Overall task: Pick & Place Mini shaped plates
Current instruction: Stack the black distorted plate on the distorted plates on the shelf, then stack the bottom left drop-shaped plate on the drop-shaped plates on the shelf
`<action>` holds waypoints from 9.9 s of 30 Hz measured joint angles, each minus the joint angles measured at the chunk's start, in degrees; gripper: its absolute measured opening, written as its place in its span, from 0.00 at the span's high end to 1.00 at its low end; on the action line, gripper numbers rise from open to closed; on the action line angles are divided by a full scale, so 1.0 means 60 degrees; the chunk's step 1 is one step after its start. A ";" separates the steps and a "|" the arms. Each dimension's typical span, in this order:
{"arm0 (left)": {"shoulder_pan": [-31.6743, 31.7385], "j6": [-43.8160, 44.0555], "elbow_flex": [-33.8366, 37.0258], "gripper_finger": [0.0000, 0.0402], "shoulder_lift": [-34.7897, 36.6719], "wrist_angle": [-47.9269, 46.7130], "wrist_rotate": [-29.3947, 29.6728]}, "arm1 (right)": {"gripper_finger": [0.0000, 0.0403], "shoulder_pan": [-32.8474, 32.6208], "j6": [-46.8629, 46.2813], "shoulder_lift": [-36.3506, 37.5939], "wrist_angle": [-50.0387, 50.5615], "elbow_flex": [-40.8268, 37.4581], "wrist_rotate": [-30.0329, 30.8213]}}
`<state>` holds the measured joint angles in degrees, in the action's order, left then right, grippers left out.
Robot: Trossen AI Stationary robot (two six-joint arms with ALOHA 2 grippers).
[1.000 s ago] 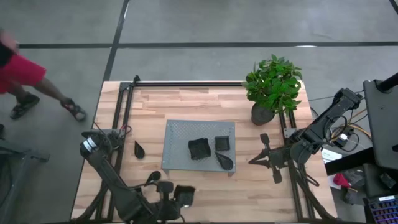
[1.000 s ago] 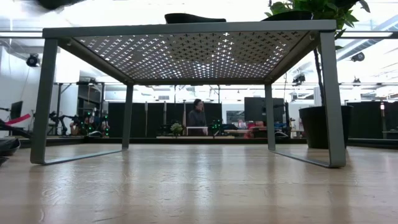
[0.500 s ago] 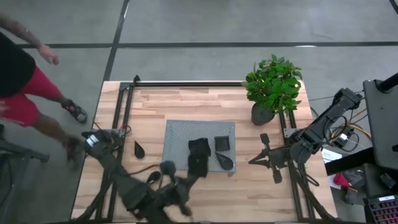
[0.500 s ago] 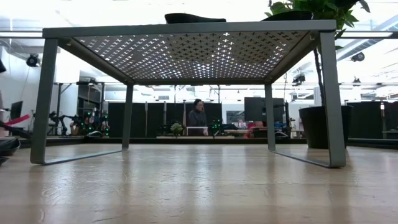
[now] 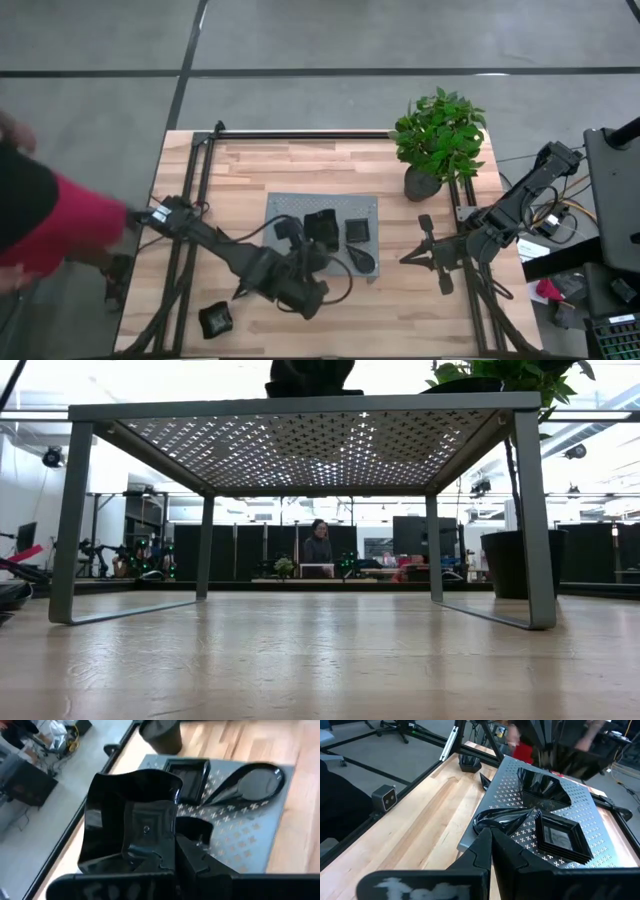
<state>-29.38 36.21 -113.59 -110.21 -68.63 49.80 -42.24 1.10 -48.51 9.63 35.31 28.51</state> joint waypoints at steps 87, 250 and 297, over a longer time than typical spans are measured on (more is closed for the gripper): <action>-0.1058 -0.0514 -0.0669 0.65 0.0270 0.0497 -0.2713 | 0.98 0.0000 -0.0001 0.0000 0.0000 0.0000 0.0000; -0.2551 -1.0607 0.3139 1.00 0.0277 0.3048 -0.0172 | 0.98 0.0000 0.0000 0.0000 0.0001 0.0000 0.0000; 0.1510 -1.7185 0.2095 1.00 0.0198 0.6329 -0.4767 | 0.98 0.0000 0.0000 -0.0001 0.0000 0.0000 0.0000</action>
<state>-20.32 -66.91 -101.01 -109.03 -30.65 21.20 -42.24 1.10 -48.52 9.63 35.31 28.51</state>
